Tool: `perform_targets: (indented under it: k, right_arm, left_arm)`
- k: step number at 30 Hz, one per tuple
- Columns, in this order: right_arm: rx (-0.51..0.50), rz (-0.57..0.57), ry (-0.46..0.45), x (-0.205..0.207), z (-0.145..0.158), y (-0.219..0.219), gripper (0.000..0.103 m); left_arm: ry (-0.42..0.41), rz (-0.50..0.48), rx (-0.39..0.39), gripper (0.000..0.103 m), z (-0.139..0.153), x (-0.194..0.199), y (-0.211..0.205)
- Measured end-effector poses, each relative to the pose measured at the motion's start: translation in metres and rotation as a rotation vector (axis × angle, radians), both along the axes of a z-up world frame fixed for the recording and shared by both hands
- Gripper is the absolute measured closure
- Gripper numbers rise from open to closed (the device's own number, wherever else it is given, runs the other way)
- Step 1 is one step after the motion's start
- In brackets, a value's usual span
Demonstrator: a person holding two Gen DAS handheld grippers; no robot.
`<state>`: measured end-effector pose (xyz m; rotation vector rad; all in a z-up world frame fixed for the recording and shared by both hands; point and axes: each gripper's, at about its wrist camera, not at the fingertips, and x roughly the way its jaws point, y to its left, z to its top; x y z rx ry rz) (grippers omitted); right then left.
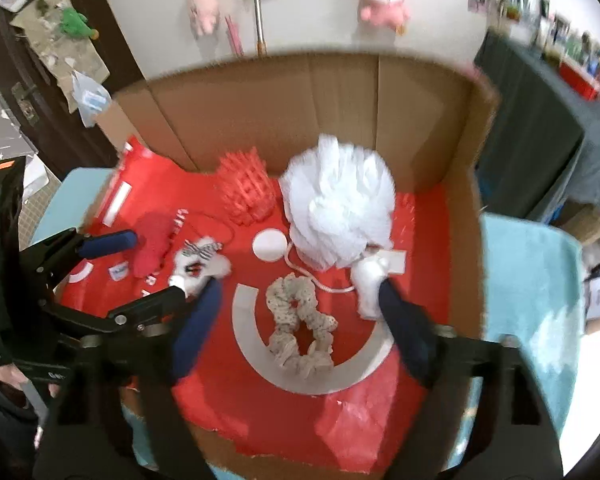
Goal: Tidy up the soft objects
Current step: 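Open both tools to release the bunny ring and scrunchie in the box, then withdraw both tools from the box toward the remaining table items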
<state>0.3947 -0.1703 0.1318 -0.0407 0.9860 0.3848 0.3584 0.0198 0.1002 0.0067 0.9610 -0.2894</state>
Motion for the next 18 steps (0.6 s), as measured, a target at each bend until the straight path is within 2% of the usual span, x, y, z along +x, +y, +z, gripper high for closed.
perform_targets:
  k: [2, 8, 15, 18]
  right_arm:
    - [-0.011, -0.001, -0.042, -0.013, 0.012, -0.002, 0.02]
    - [0.024, -0.014, -0.127, -0.054, 0.046, -0.006, 0.02]
    - [-0.008, -0.038, -0.259, -0.115, 0.074, -0.005, 0.02]
    - [-0.057, -0.043, -0.352, -0.151, 0.083, -0.004, 0.02]
  left_arm:
    - [-0.027, 0.015, -0.004, 0.006, 0.01, -0.01, 0.001]
    - [-0.143, 0.058, -0.022, 0.0, 0.045, -0.05, 0.01]
    - [-0.221, 0.079, -0.094, 0.0, 0.075, -0.108, 0.019]
    - [-0.28, 0.08, -0.088, 0.0, 0.086, -0.134, 0.017]
